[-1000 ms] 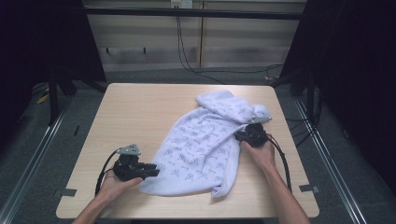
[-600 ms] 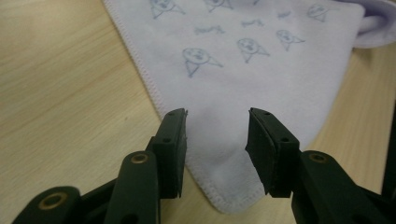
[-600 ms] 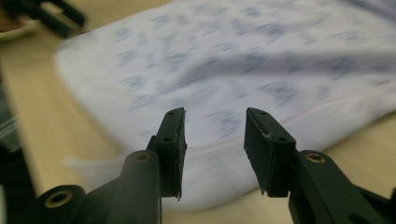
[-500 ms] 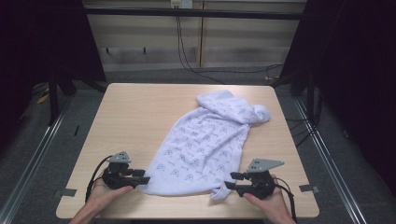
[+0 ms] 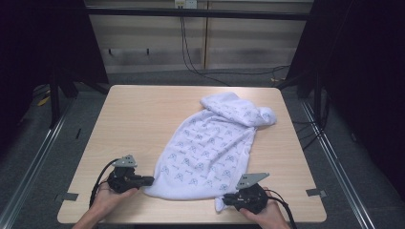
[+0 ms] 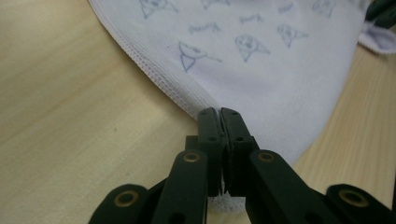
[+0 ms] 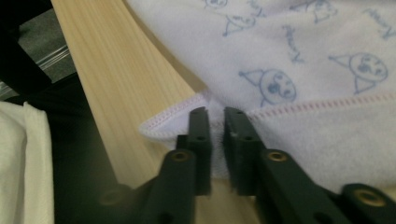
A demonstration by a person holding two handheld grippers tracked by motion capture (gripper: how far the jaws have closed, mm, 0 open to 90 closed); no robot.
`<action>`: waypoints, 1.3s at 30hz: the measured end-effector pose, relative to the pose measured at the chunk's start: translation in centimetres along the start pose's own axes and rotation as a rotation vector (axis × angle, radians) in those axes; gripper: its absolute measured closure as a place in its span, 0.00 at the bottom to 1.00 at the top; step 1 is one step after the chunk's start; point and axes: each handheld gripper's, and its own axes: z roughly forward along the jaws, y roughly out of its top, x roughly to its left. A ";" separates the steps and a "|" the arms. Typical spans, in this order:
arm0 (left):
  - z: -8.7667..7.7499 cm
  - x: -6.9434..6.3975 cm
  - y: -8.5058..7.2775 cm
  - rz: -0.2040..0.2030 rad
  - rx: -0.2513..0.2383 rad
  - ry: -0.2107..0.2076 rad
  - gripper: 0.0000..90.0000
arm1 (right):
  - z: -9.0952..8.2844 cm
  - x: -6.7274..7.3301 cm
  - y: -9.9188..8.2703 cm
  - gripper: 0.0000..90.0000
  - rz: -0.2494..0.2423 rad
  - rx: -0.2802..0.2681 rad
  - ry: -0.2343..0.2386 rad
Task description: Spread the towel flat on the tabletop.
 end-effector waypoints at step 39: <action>-0.8 -1.5 0.8 -0.034 -0.081 -0.067 0.98 | -6.0 -5.1 -1.4 0.97 0.187 -0.158 -0.203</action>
